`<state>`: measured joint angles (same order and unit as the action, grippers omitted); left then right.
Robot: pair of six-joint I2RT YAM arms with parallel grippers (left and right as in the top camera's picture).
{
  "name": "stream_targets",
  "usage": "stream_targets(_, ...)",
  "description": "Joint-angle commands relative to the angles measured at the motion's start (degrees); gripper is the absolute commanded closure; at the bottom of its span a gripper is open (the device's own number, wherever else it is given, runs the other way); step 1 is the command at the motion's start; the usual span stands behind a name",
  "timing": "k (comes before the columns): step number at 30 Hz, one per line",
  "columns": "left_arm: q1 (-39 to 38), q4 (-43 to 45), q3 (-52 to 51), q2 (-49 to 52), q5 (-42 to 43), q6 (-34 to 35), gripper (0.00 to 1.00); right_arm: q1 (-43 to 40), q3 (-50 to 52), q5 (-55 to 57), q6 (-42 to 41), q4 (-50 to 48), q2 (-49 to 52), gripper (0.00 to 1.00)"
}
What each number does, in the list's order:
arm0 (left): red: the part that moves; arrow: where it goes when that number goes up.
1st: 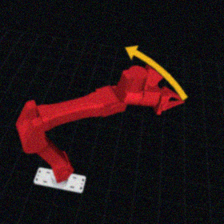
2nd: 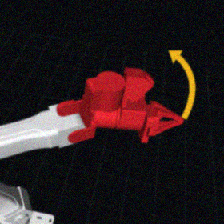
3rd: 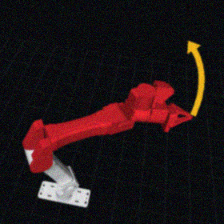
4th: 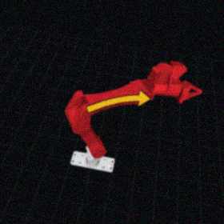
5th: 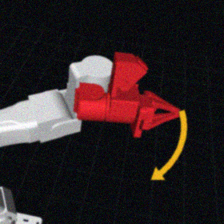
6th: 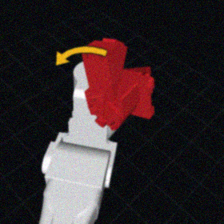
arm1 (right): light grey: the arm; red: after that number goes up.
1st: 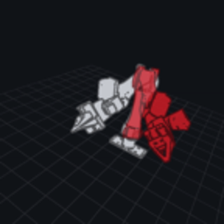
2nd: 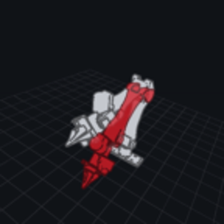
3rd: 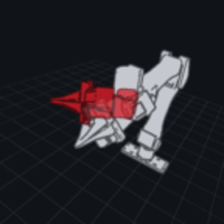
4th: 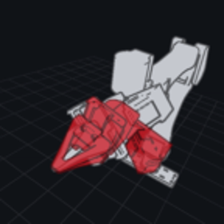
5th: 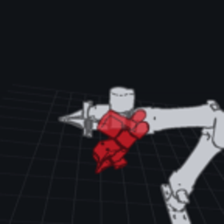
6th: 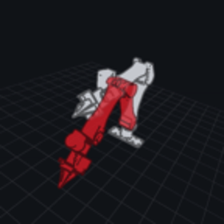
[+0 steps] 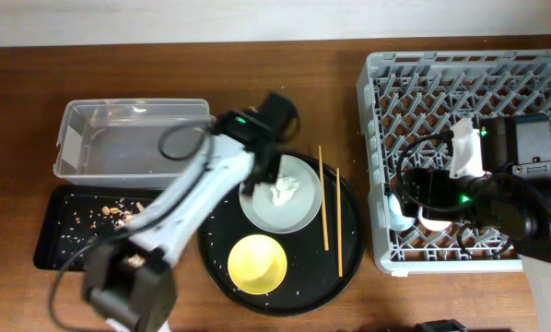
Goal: Sort waste into correct bins and load items into the dishwasher rack
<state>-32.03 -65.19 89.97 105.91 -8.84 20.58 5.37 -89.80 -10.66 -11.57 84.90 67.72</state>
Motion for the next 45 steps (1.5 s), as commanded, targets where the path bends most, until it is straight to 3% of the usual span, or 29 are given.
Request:
stream_targets(1,7.91,-0.11,4.63,-6.69,-9.68,2.12,1.0,0.35,-0.2,0.13,0.42,-0.04,-0.07,0.09)
stream_targets(3,14.88,-0.02,4.46,-5.99,-11.63,10.1,1.0,0.35,-0.2,0.13,0.39,-0.04,-0.07,0.09)
stream_targets(5,23.04,2.54,4.46,-3.48,-6.91,16.83,0.99,0.35,-0.2,0.13,0.39,-0.04,-0.07,0.09)
stream_targets(7,26.71,8.17,4.46,-0.81,-2.27,16.94,0.56,0.35,-0.2,0.13,0.39,0.0,-0.07,0.09)
stream_targets(10,28.46,11.28,5.81,-0.72,10.36,10.01,0.44,0.35,-0.2,0.13,0.42,0.37,-0.07,0.08)
stream_targets(12,26.16,9.29,7.3,-2.36,18.67,3.5,0.41,0.35,-0.2,0.13,0.42,0.63,-0.07,0.08)
stream_targets(15,12.72,6.91,5.6,-1.31,17.25,-12.35,0.41,0.35,-0.22,0.15,0.44,1.29,-0.07,0.08)
stream_targets(19,-2.69,13.03,0.59,6.21,7.93,-17.64,0.3,0.35,-0.22,0.15,0.44,1.25,-0.07,0.08)
stream_targets(22,-6.67,14.47,0.59,11.54,1.01,-16.9,0.28,0.35,-0.2,0.15,0.42,1.27,-0.07,0.08)
stream_targets(25,-7.19,15.15,0.59,16.61,0.39,-15.08,0.3,0.35,-0.2,0.15,0.44,1.27,-0.07,0.08)
stream_targets(26,-7.06,15.04,0.59,17.84,0.37,-14.25,0.38,0.35,-0.2,0.15,0.44,1.27,-0.07,0.08)
stream_targets(27,-7.08,14.99,0.68,17.81,0.44,-12.66,0.52,0.35,-0.2,0.17,0.44,1.27,-0.07,0.08)
stream_targets(29,-7.06,10.51,3.98,16.04,0.42,-9.64,0.99,0.35,-0.2,0.39,0.44,1.27,-0.07,0.08)
stream_targets(34,-0.17,-0.87,15.37,7.15,-3.85,-9.49,1.0,0.35,-0.22,0.76,0.42,1.27,-0.07,0.08)
stream_targets(36,9.44,1.95,15.61,5.18,-7.3,-9.51,1.0,0.35,-0.2,0.76,0.42,1.27,-0.07,0.08)
stream_targets(39,21.22,6.6,15.61,5.62,-4.72,-9.51,1.0,0.35,-0.22,0.76,0.42,1.27,-0.07,0.08)
stream_targets(40,23.65,8.11,15.63,5.6,-2.82,-9.53,0.94,0.35,-0.22,0.76,0.42,1.25,-0.07,0.08)
stream_targets(41,25.99,9.9,15.63,5.62,0.94,-10.19,0.35,0.35,-0.2,0.76,0.42,1.25,-0.07,0.08)
stream_targets(42,26.93,9.77,15.65,5.6,4.33,-12.11,0.2,0.35,-0.2,0.76,0.42,1.25,-0.07,0.08)
stream_targets(44,26.56,6.29,15.89,4.22,4.96,-13.4,0.08,0.35,-0.2,0.76,0.42,1.25,-0.07,0.08)
stream_targets(45,25.99,3.43,15.89,1.92,4.98,-13.38,0.07,0.35,-0.2,0.76,0.42,1.27,-0.07,0.08)
